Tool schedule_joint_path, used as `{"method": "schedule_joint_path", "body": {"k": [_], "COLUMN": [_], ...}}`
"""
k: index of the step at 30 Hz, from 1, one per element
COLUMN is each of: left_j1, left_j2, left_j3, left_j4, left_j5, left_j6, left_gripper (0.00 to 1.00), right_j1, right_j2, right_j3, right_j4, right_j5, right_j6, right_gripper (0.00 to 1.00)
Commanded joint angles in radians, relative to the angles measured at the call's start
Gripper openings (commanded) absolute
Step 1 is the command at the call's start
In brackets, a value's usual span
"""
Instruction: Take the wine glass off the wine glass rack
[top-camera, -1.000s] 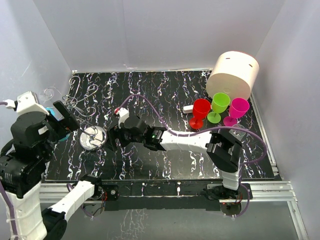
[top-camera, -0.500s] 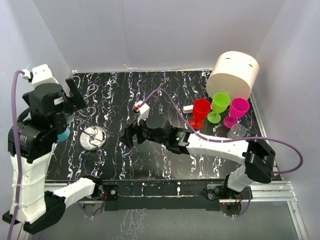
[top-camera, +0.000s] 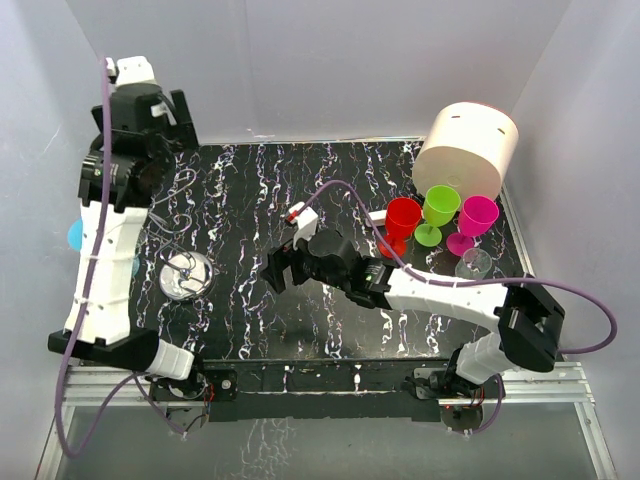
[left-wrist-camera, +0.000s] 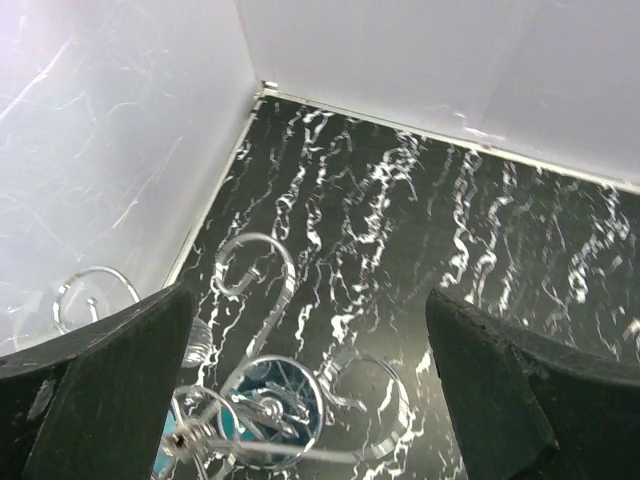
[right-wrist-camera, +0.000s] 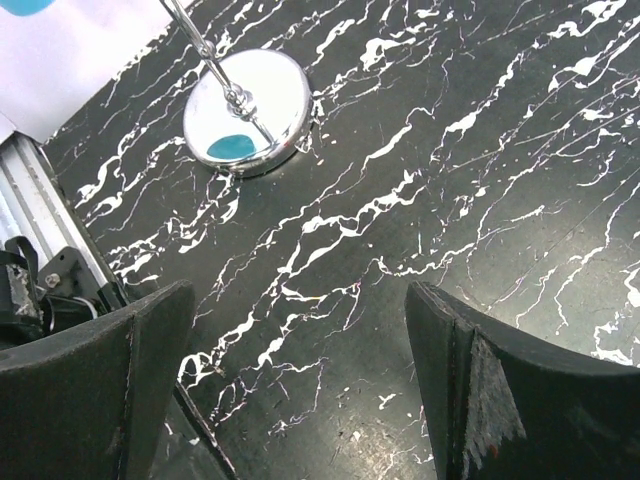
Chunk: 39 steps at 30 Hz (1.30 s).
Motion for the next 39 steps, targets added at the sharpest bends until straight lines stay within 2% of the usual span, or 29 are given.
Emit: {"method": "schedule_joint_path", "body": {"k": [1, 5, 11, 18, 26, 39], "left_j1": [0.183, 0.254, 0.341, 0.355, 0.370, 0.588], "left_j2": [0.012, -0.007, -0.156, -0.298, -0.275, -0.200], "left_j3": [0.061, 0.031, -0.106, -0.269, -0.276, -0.283], "left_j4": [0.068, 0.080, 0.094, 0.141, 0.144, 0.109], "left_j5": [0.155, 0.154, 0.101, -0.018, 0.052, 0.288], "left_j6": [0.013, 0.017, 0.028, 0.137, 0.141, 0.046], "left_gripper": [0.99, 0.99, 0.99, 0.99, 0.99, 0.99], "right_j1": [-0.008, -0.012, -0.014, -0.012, 0.021, 0.119], "right_j2": [-0.061, -0.066, -0.073, -0.108, -0.153, -0.183], "right_j3": [-0.009, -0.016, -0.028, -0.044, -0.071, -0.097], "right_j4": [0.060, 0.064, 0.070, 0.075, 0.078, 0.097], "right_j5": [0.024, 0.018, -0.021, -0.057, -0.021, 0.048], "right_j6": [-0.022, -0.021, -0.001, 0.023, 0.011, -0.020], "right_gripper": [0.85, 0.85, 0.85, 0.85, 0.86, 0.90]}}
